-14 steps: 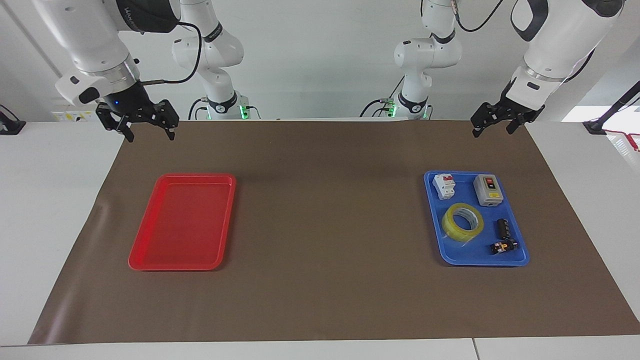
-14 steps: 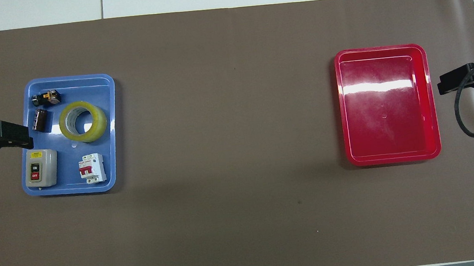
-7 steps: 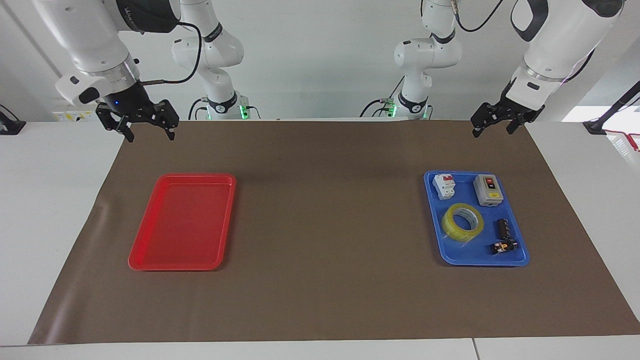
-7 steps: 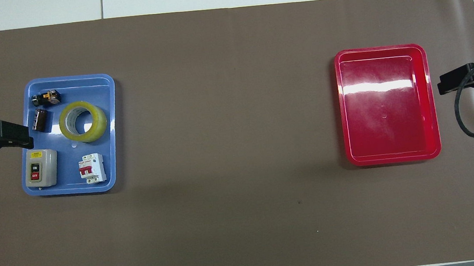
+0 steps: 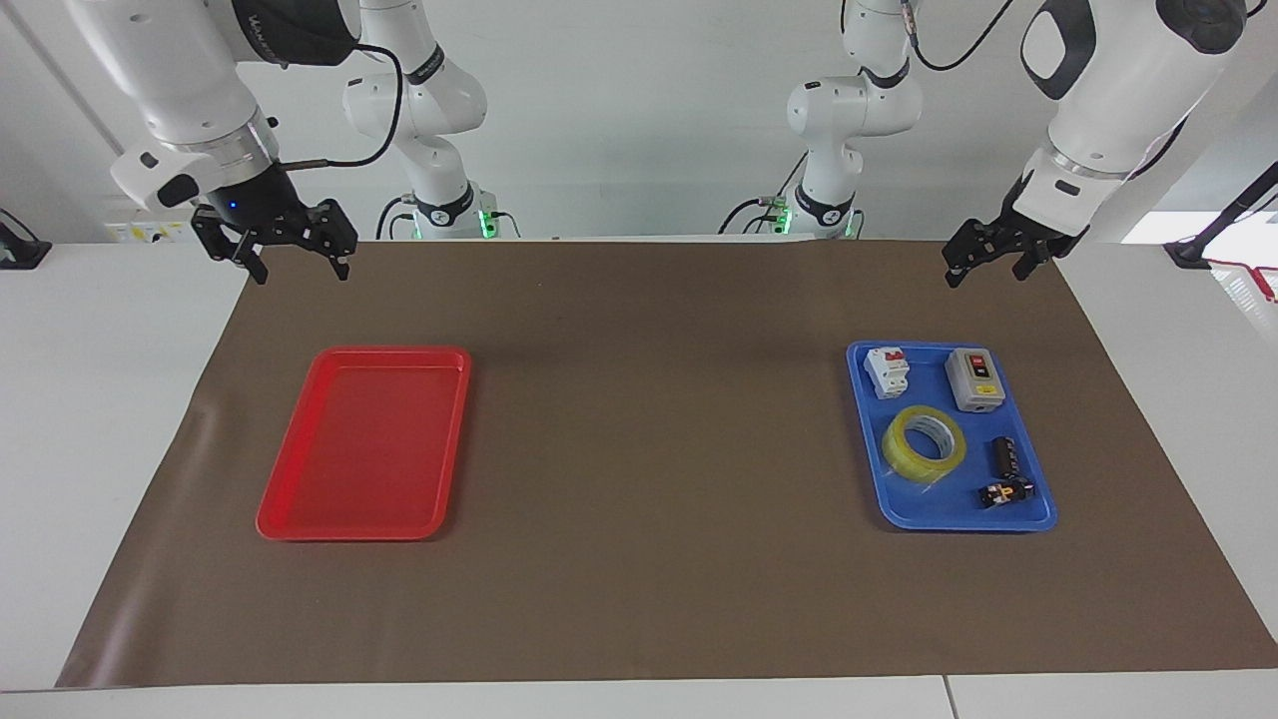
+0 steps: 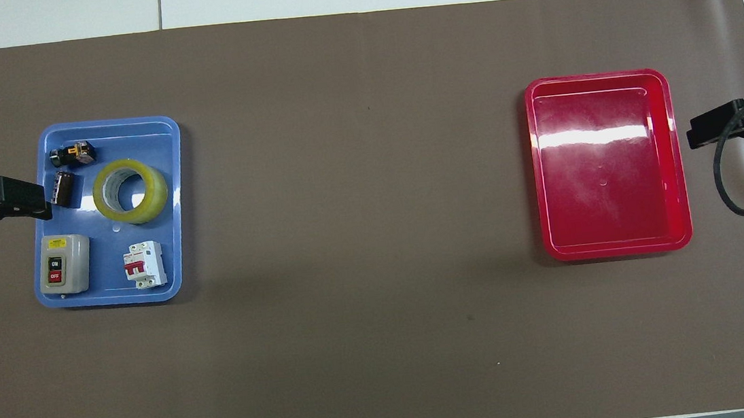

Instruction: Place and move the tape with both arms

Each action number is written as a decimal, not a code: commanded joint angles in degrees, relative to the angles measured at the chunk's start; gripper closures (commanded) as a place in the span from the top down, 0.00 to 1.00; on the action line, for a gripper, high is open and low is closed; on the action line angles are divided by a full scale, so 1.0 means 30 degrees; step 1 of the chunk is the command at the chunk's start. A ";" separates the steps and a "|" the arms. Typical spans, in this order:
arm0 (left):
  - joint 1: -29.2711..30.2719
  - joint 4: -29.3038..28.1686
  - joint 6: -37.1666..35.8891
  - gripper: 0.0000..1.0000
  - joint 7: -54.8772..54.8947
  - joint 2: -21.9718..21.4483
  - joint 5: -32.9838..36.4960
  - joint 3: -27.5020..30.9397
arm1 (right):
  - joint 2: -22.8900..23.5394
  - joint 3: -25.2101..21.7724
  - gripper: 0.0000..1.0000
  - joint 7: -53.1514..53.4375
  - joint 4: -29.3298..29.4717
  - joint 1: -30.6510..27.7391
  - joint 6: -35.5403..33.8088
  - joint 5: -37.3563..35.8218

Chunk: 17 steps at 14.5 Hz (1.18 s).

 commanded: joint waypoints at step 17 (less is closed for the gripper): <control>0.1562 -0.5089 1.2261 0.92 0.0088 0.6088 0.0044 -0.0047 | -0.0393 0.0029 1.00 -0.0481 -0.0508 -0.0213 0.0298 0.0278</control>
